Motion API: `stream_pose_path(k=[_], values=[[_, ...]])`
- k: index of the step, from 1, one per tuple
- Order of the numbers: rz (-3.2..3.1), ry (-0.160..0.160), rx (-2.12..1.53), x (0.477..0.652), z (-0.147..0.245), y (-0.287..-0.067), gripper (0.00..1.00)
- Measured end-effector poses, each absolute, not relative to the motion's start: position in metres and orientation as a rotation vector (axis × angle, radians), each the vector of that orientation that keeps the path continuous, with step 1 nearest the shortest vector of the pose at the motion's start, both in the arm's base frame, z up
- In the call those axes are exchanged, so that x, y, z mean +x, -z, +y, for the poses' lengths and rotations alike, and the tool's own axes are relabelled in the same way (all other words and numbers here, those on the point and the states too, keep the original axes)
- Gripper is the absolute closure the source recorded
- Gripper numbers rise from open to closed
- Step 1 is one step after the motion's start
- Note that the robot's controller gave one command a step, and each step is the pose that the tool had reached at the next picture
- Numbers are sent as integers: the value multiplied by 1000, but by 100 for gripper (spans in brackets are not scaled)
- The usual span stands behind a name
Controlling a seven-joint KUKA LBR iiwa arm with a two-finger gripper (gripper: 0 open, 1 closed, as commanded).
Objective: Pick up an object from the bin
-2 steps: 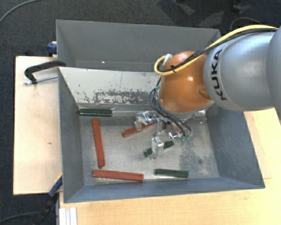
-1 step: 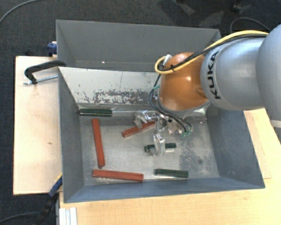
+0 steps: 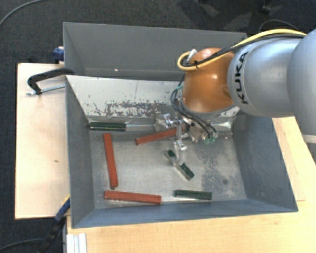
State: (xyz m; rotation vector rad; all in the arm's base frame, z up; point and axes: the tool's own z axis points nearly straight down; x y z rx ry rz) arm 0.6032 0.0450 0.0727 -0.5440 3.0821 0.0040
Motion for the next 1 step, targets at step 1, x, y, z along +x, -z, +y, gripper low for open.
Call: stream_pose_path(k=[1], values=[[3077,-2,-584,604,38,-72,0]])
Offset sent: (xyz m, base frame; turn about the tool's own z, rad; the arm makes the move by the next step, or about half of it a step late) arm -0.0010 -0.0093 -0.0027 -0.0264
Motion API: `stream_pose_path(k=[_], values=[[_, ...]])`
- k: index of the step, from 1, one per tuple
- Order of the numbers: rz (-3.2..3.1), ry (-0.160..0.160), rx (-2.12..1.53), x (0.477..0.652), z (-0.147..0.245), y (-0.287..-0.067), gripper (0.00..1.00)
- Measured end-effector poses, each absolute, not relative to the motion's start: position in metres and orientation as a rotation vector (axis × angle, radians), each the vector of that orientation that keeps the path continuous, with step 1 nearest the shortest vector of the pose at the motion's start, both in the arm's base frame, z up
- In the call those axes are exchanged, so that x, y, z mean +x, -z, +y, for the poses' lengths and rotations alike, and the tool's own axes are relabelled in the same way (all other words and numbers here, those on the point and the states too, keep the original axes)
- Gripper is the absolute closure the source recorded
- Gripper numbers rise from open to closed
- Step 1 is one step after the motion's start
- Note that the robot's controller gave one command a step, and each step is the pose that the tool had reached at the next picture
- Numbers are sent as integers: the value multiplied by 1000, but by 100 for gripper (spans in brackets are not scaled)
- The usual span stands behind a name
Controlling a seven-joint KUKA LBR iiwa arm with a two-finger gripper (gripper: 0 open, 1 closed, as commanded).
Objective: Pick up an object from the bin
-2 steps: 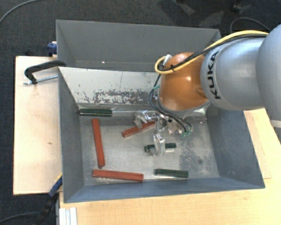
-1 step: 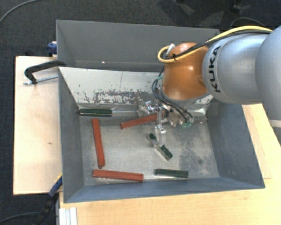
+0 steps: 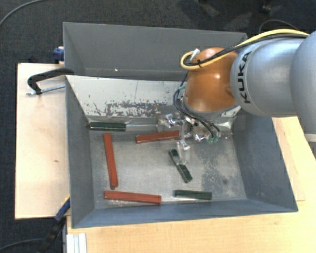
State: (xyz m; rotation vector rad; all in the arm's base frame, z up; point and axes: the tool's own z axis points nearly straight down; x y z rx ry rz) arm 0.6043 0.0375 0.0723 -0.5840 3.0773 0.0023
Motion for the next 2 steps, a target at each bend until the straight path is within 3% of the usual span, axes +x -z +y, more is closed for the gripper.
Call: stream_pose_path(k=[1,2], values=[[3075,1,-624,601,-4,-72,0],[3045,-2,-737,602,60,-72,0]])
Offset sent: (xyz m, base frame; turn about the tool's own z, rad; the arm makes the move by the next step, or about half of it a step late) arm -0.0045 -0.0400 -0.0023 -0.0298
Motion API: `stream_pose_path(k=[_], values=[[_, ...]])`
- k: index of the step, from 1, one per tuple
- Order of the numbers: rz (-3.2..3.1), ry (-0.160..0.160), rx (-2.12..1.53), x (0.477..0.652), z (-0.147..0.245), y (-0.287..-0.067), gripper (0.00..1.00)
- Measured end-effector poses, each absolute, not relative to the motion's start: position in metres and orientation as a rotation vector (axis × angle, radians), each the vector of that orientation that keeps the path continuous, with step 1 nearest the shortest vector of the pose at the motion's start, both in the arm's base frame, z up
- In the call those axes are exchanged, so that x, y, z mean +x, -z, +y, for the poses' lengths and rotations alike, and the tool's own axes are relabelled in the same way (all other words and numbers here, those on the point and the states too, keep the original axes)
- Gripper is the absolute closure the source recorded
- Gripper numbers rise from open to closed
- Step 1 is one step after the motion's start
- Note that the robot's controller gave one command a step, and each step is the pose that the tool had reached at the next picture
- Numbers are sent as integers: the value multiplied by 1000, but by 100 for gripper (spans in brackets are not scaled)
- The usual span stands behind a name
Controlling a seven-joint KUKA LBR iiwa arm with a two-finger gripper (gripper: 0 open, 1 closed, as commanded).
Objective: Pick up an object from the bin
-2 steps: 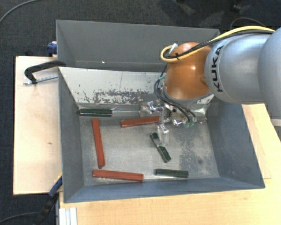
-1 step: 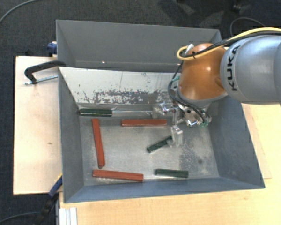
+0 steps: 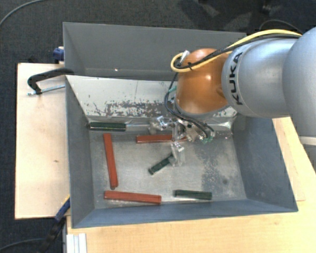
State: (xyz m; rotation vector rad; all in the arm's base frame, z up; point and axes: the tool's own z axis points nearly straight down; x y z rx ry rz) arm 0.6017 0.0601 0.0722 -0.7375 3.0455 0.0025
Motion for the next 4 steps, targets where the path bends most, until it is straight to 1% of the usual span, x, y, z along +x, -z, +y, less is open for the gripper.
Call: stream_pose_path(k=[1,2,3,4], values=[[2987,1,-946,604,74,-72,0],[2956,1,-1039,603,79,-72,0],[2956,-1,-1039,604,80,-75,100],[2964,4,-992,585,57,-217,100]])
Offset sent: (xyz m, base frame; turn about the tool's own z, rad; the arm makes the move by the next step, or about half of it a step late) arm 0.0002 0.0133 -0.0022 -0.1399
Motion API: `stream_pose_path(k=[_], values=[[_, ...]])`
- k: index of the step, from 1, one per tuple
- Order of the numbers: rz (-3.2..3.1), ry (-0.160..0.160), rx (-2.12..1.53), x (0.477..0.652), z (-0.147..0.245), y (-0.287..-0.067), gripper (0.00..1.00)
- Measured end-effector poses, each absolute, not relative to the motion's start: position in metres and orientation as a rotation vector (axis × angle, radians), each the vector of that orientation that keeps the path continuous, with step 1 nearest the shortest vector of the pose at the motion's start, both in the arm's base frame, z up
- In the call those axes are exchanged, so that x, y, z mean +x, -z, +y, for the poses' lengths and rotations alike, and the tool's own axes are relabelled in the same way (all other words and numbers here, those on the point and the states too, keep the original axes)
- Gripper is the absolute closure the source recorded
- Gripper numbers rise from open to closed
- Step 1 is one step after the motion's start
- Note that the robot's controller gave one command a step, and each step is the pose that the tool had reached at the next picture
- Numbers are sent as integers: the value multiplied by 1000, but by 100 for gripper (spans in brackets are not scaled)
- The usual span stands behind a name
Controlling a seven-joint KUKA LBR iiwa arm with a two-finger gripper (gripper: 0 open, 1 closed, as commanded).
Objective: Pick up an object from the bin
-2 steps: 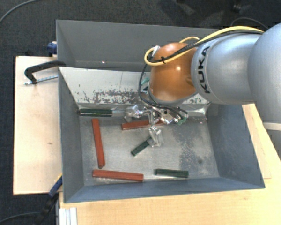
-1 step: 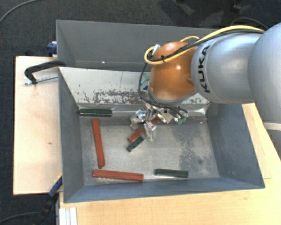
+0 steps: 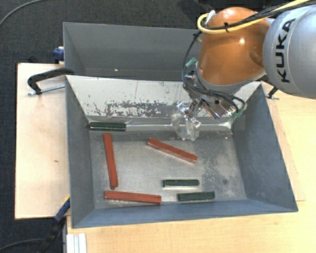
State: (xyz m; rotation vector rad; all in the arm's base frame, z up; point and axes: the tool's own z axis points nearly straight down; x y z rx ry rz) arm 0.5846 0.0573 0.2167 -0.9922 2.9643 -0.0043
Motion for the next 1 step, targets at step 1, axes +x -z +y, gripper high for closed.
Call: stream_pose_path(k=[1], values=[[2972,-1,-997,583,58,-212,0]])
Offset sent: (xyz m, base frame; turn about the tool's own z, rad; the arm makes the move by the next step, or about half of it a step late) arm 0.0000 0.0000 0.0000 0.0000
